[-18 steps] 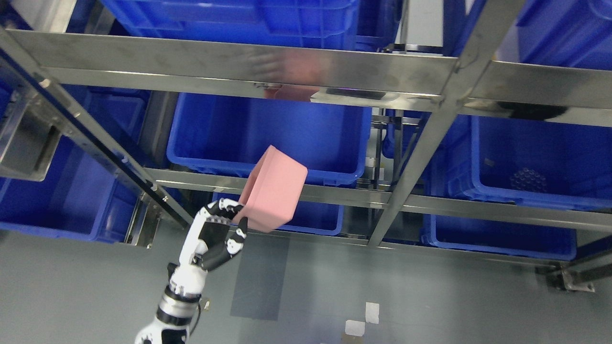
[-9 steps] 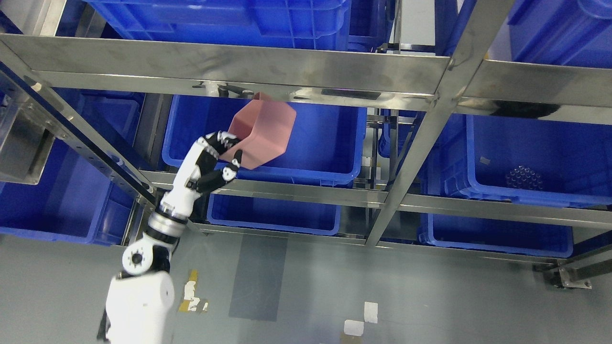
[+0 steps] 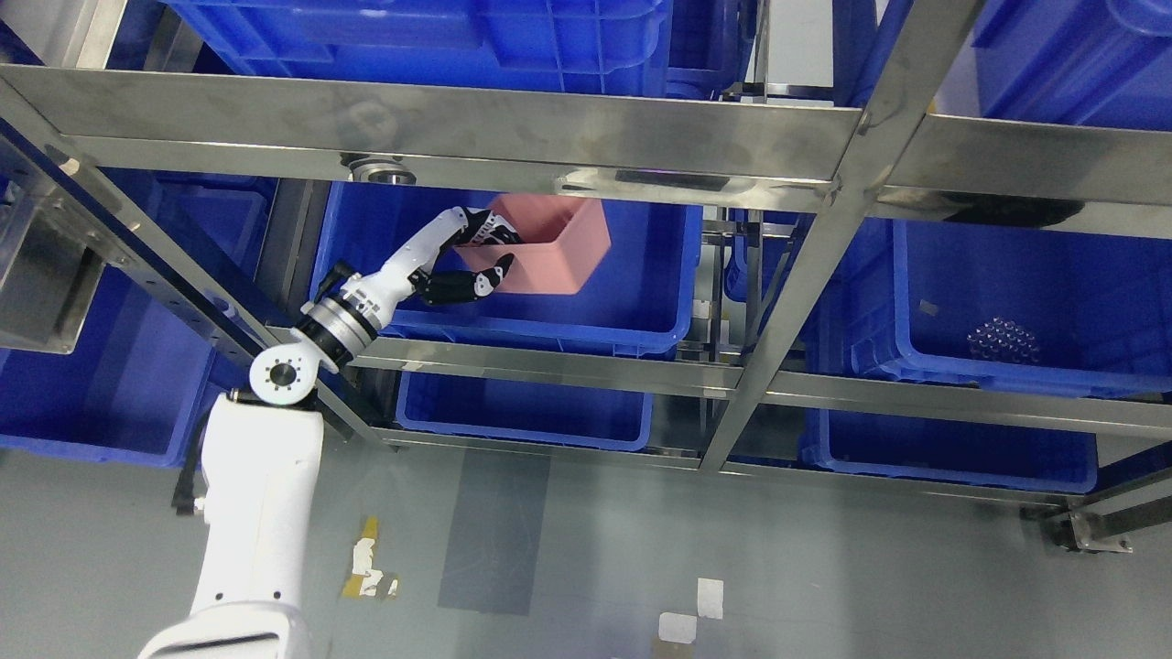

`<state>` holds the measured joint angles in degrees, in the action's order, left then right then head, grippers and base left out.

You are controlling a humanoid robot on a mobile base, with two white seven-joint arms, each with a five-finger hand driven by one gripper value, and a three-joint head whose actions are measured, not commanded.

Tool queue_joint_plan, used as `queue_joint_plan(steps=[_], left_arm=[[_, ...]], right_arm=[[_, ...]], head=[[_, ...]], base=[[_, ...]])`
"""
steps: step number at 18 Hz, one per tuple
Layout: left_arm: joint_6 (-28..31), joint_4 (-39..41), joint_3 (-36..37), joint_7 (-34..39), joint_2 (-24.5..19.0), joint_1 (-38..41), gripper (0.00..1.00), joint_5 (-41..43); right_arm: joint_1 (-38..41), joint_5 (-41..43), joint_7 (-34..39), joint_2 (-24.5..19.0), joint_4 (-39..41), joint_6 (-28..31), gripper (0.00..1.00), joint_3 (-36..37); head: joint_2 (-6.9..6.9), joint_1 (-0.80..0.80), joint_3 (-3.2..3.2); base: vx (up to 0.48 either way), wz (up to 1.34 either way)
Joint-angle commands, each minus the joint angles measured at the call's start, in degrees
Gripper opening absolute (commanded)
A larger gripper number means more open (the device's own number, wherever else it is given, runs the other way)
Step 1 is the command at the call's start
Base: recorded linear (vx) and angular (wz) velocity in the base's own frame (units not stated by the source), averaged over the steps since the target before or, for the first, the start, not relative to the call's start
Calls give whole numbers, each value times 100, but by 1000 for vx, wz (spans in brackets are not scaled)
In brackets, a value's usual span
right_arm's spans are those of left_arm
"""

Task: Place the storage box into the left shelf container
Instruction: 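Extend the left hand into the blue bin and release the pink box, then withdraw the open left hand from the blue bin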

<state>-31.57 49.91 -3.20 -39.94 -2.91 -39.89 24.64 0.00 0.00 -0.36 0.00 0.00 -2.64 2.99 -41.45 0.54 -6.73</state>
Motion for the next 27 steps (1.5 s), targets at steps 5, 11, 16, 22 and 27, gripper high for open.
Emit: queue_joint_plan(steps=[5, 11, 16, 22, 27], left_arm=[[2, -869, -92, 127, 62, -582, 54, 1202], [334, -623, -1077, 365, 191, -345, 86, -1490], [1416, 990, -876, 1380, 191, 690, 99, -2963], [2278, 4374, 266, 2254, 191, 2764, 99, -3158], [1428, 4624, 179, 2245, 191, 3154, 99, -3158]], right_arm=[[-26, 123, 27, 100, 100, -17, 100, 0], [-26, 123, 18, 100, 100, -17, 100, 0], [-18, 123, 18, 100, 100, -17, 100, 0], [-18, 123, 18, 100, 100, -26, 100, 0], [-26, 123, 27, 100, 100, -17, 100, 0]], head=[[0, 0, 0], [0, 0, 0], [0, 0, 0], [0, 0, 0], [0, 0, 0]], base=[[0, 0], [0, 0], [0, 0], [0, 0], [0, 0]])
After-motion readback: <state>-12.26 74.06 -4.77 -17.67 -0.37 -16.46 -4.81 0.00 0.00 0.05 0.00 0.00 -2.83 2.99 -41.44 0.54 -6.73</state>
